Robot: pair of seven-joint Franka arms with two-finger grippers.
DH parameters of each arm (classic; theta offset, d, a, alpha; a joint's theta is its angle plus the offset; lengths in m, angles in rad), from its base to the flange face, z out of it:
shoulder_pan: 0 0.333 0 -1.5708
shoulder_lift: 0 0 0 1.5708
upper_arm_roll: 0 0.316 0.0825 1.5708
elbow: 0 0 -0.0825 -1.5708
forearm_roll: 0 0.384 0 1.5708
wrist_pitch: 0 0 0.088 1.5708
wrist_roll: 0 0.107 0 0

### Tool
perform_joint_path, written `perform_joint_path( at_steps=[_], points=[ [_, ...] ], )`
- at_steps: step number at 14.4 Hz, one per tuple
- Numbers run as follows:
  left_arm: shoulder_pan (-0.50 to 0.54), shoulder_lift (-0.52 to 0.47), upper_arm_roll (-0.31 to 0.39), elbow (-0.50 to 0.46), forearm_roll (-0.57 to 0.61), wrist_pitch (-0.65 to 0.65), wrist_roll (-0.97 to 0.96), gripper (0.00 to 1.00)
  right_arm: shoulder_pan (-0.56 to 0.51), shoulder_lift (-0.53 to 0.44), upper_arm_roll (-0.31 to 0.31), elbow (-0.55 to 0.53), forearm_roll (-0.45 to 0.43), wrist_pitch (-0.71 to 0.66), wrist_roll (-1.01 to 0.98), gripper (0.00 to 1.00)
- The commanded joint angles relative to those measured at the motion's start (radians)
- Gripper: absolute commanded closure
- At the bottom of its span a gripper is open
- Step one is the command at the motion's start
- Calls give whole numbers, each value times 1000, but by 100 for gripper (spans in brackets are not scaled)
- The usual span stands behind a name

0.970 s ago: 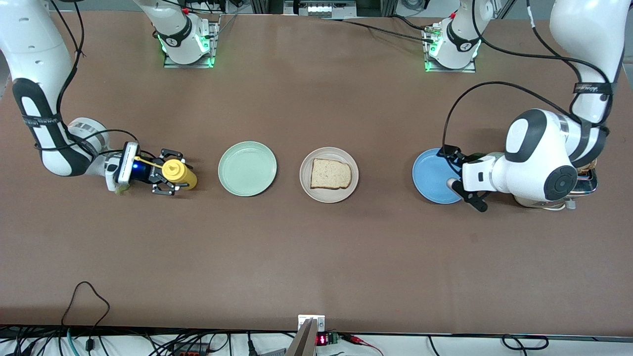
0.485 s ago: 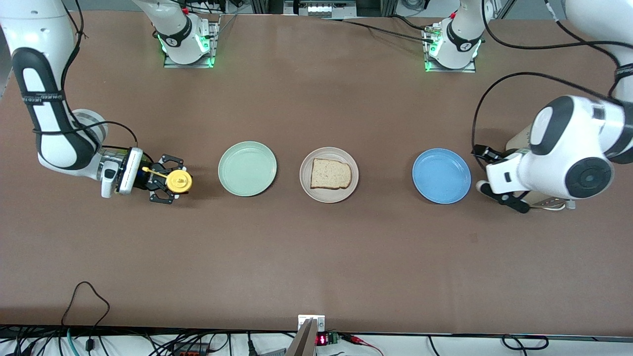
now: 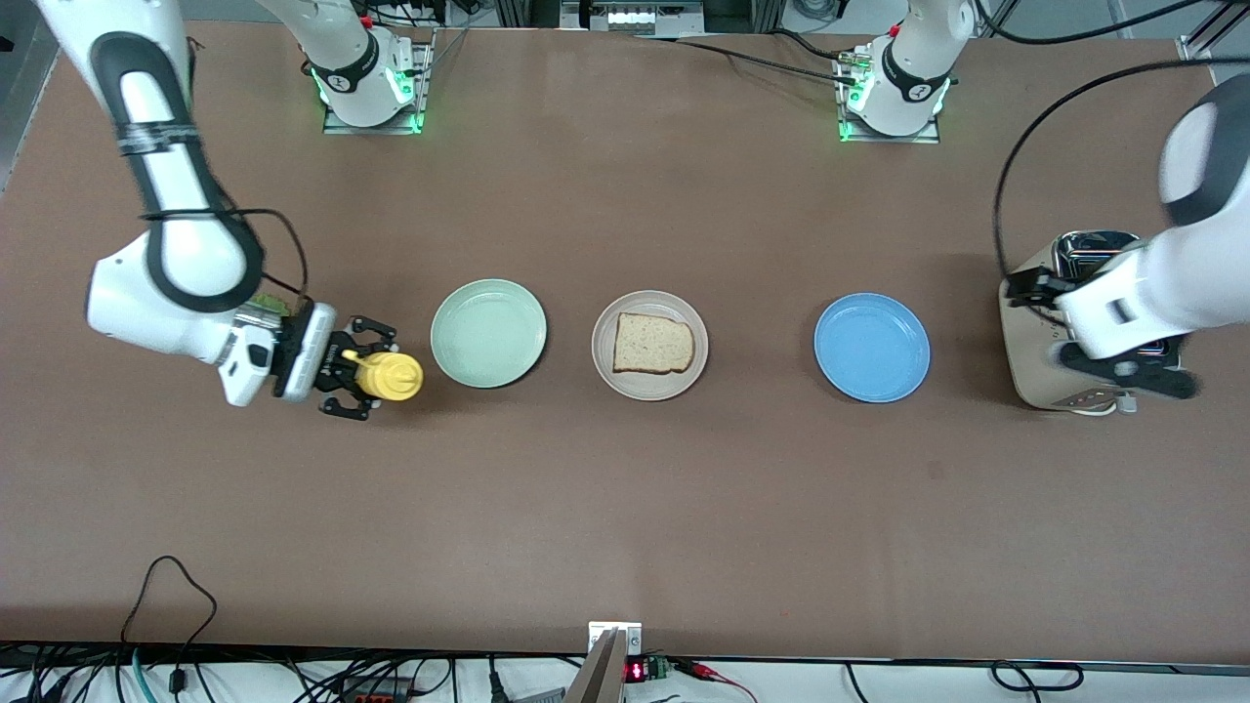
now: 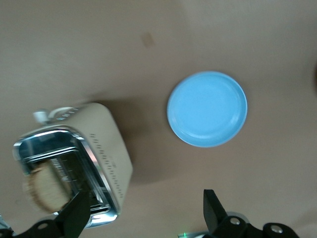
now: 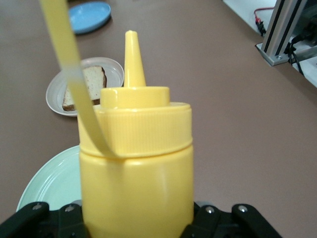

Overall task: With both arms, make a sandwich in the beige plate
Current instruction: 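Carry the yellow squeeze bottle over the beige plate with the right gripper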

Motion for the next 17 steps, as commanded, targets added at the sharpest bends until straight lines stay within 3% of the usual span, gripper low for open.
perform_joint_path(
  at_steps=[1,5,8,11,14,17],
  points=[
    [37,11,-4,68,19,-14,-35,0,98,-22,-11,8,-119,96,141,63],
    [49,17,-4,68,39,-8,-184,0,226,-22,-12,8,-281,225,369,63],
    [57,17,-11,62,56,20,-175,0,298,-19,-12,28,-555,243,613,63],
    [94,9,-13,62,-62,21,-169,0,367,-16,-11,44,-870,236,889,63],
    [83,-30,-21,30,-64,21,-169,0,436,6,-12,86,-1093,172,1058,63],
    [83,-30,-39,30,-61,25,-169,0,519,64,-12,217,-1300,-9,1214,63]
  ],
)
